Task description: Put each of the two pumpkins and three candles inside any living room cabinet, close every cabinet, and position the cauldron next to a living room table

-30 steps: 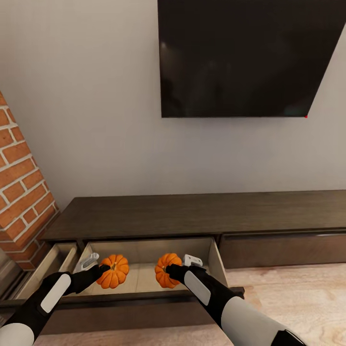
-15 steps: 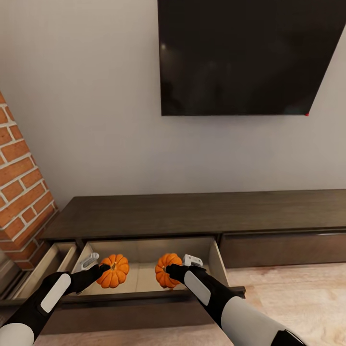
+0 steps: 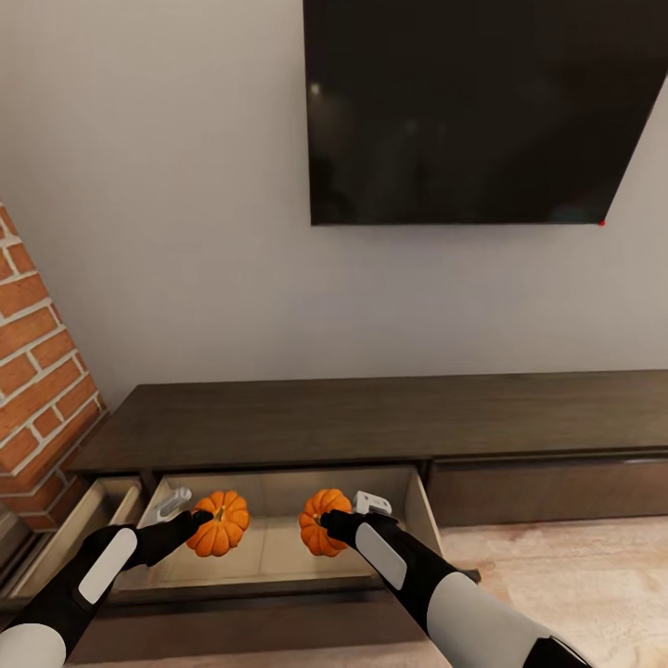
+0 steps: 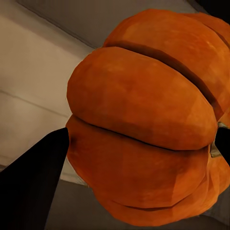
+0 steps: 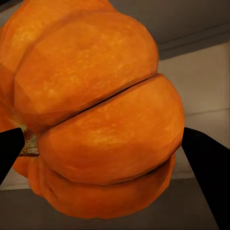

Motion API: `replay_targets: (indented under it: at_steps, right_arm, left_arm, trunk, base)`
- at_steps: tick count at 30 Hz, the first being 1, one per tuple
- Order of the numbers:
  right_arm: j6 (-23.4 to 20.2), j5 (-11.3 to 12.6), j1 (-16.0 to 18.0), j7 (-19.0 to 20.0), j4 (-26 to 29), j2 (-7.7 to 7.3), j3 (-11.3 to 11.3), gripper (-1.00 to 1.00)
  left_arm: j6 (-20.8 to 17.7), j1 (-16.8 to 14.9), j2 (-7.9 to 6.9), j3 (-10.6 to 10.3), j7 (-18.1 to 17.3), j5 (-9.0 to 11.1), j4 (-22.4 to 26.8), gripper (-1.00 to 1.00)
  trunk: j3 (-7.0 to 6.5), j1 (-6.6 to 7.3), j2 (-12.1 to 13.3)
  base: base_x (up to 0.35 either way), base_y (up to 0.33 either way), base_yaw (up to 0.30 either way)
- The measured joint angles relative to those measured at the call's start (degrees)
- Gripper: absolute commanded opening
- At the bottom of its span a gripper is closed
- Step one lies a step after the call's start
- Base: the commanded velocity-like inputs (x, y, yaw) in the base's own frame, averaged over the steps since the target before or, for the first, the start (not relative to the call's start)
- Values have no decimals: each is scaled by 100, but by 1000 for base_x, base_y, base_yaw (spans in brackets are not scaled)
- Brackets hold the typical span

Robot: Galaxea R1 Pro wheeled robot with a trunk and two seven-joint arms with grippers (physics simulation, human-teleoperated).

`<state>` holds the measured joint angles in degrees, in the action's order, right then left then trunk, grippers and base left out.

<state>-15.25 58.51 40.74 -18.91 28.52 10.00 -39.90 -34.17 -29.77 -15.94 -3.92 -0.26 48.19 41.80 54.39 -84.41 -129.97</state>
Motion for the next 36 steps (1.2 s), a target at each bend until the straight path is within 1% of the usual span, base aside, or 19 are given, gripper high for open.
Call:
replay_targets:
  at_steps: [3, 8, 9, 10, 13, 15, 16, 20, 22, 26, 36]
  right_arm:
    - [-10, -1, -2, -6, -1, 0, 0, -100]
    - [-43, -3, 1, -53, -41, 0, 3, -100]
    - [-47, -4, 1, -80, -49, 0, 4, -100]
    - [-54, -23, 1, -166, -59, 0, 8, -100]
    - [-52, -36, -2, -509, -67, 0, 12, -100]
    - [-46, -17, -1, -660, -67, 0, 7, -100]
    - [-42, 6, 0, -689, -67, 0, 4, -100]
    - [-40, 14, 0, -737, -77, 0, 3, -100]
    - [-40, 15, -2, -744, -83, 0, 3, -100]
    - [-39, 16, -2, -745, -94, 0, 3, -100]
    - [-39, 17, -3, -745, -96, 0, 3, -100]
  left_arm:
    - [1, 0, 0, 2, 1, -3, 0, -100]
    - [0, 1, 6, -26, 67, -20, -14, -100]
    - [-1, 1, 23, -51, 163, -40, -19, -100]
    - [-5, 4, 100, -86, 413, -78, -12, -100]
    - [-12, 3, 311, -119, 1174, -65, 28, -100]
    - [-8, 1, 369, -122, 1400, -42, 39, -100]
    - [-8, 0, 379, -123, 1445, -45, 38, -100]
    - [-6, -1, 410, -118, 1523, -31, 37, -100]
    - [-5, 1, 464, -126, 1543, -18, 36, -100]
    - [-4, -1, 515, -121, 1553, -25, 44, -100]
    - [3, -1, 524, -112, 1554, -39, 60, -100]
  trunk:
    - [0, 1, 0]
    - [0, -1, 0]
    - [0, -2, 0]
    - [1, -2, 1]
    - [1, -2, 1]
    - [0, -2, 0]
    - [0, -2, 0]
    - [0, -2, 0]
    - [0, -2, 0]
    - [0, -2, 0]
    - [0, -2, 0]
  base:
    - [193, 0, 0]
    - [41, 0, 0]
    - [7, 0, 0]
    - [5, 0, 0]
    - [1, 0, 0]
    - [0, 0, 0]
    - [0, 0, 0]
    - [0, 0, 0]
    - [0, 0, 0]
    - [0, 0, 0]
    - [0, 0, 0]
